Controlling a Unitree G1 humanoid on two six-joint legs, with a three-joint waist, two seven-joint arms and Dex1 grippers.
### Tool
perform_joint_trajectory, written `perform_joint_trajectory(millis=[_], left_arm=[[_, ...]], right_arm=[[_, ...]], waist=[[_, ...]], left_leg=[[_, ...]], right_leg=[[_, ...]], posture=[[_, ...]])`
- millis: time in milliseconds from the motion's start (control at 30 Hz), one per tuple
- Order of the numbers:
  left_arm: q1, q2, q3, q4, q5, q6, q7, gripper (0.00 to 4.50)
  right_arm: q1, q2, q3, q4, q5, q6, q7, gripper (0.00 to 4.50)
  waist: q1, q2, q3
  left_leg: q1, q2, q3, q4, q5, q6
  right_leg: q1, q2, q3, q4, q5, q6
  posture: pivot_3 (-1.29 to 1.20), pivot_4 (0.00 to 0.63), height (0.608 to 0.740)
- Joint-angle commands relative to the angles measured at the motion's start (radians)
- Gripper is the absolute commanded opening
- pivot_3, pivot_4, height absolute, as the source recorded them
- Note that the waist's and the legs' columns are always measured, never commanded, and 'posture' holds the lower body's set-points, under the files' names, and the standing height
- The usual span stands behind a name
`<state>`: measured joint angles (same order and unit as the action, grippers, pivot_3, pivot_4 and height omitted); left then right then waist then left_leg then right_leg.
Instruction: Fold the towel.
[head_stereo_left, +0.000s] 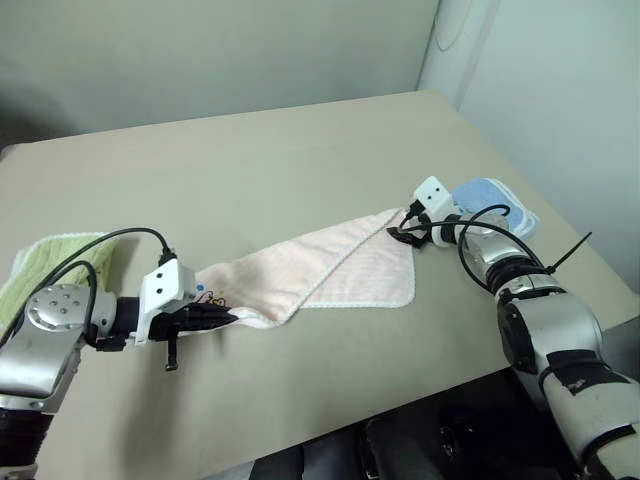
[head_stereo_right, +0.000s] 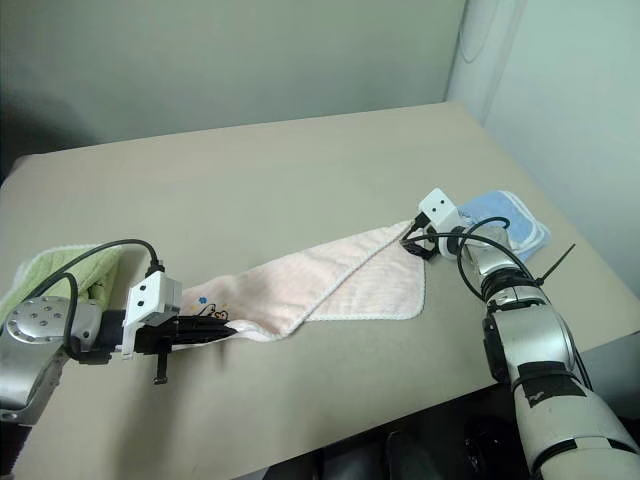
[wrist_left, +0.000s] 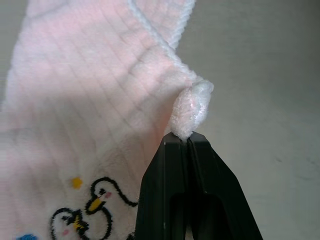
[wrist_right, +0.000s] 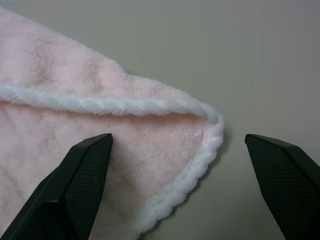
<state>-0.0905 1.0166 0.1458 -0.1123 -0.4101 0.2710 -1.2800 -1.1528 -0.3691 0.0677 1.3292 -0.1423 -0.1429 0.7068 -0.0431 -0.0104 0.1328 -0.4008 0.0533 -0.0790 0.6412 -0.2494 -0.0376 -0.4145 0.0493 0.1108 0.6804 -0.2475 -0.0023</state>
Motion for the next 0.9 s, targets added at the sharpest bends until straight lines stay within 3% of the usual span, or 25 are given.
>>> perform_joint_trajectory(millis=[33, 167, 267, 633, 667, 900], left_arm=[[0.012, 0.01, 0.039, -0.013, -0.008, -0.002, 0.002, 0.03], [0.029, 0.011, 0.045, -0.02, -0.005, -0.006, 0.004, 0.03], [0.041, 0.012, 0.049, -0.023, -0.001, -0.008, 0.007, 0.0], [0.058, 0.01, 0.071, -0.013, 0.002, -0.016, 0.007, 0.0], [0.062, 0.009, 0.074, -0.014, 0.002, -0.016, 0.008, 0.0], [0.046, -0.021, 0.15, -0.006, -0.056, 0.021, 0.062, 0.0]], right_arm=[[-0.033, 0.003, -0.016, 0.0, -0.006, 0.001, -0.046, 4.5], [-0.035, 0.01, -0.022, 0.002, -0.005, 0.002, -0.039, 4.5], [-0.034, 0.015, -0.026, 0.004, -0.005, 0.006, -0.038, 3.95], [-0.026, 0.013, -0.052, 0.002, 0.007, -0.002, -0.032, 0.2], [-0.026, 0.012, -0.056, 0.001, 0.01, -0.004, -0.03, 0.03], [-0.027, -0.014, -0.082, -0.012, 0.018, -0.036, -0.02, 0.03]], waist=[[0.0, 0.0, 0.0], [0.0, 0.0, 0.0], [0.0, 0.0, 0.0], [0.0, 0.0, 0.0], [0.0, 0.0, 0.0], [0.0, 0.0, 0.0]], left_leg=[[0.0, 0.0, 0.0, 0.0, 0.0, 0.0], [0.0, 0.0, 0.0, 0.0, 0.0, 0.0], [0.0, 0.0, 0.0, 0.0, 0.0, 0.0], [0.0, 0.0, 0.0, 0.0, 0.0, 0.0], [0.0, 0.0, 0.0, 0.0, 0.0, 0.0], [0.0, 0.0, 0.0, 0.0, 0.0, 0.0]], right_leg=[[0.0, 0.0, 0.0, 0.0, 0.0, 0.0], [0.0, 0.0, 0.0, 0.0, 0.0, 0.0], [0.0, 0.0, 0.0, 0.0, 0.0, 0.0], [0.0, 0.0, 0.0, 0.0, 0.0, 0.0], [0.0, 0.0, 0.0, 0.0, 0.0, 0.0], [0.0, 0.0, 0.0, 0.0, 0.0, 0.0]], posture=[[0.0, 0.15, 0.74], [0.0, 0.15, 0.74], [0.0, 0.15, 0.74], [0.0, 0.15, 0.74], [0.0, 0.15, 0.74], [0.0, 0.15, 0.74]])
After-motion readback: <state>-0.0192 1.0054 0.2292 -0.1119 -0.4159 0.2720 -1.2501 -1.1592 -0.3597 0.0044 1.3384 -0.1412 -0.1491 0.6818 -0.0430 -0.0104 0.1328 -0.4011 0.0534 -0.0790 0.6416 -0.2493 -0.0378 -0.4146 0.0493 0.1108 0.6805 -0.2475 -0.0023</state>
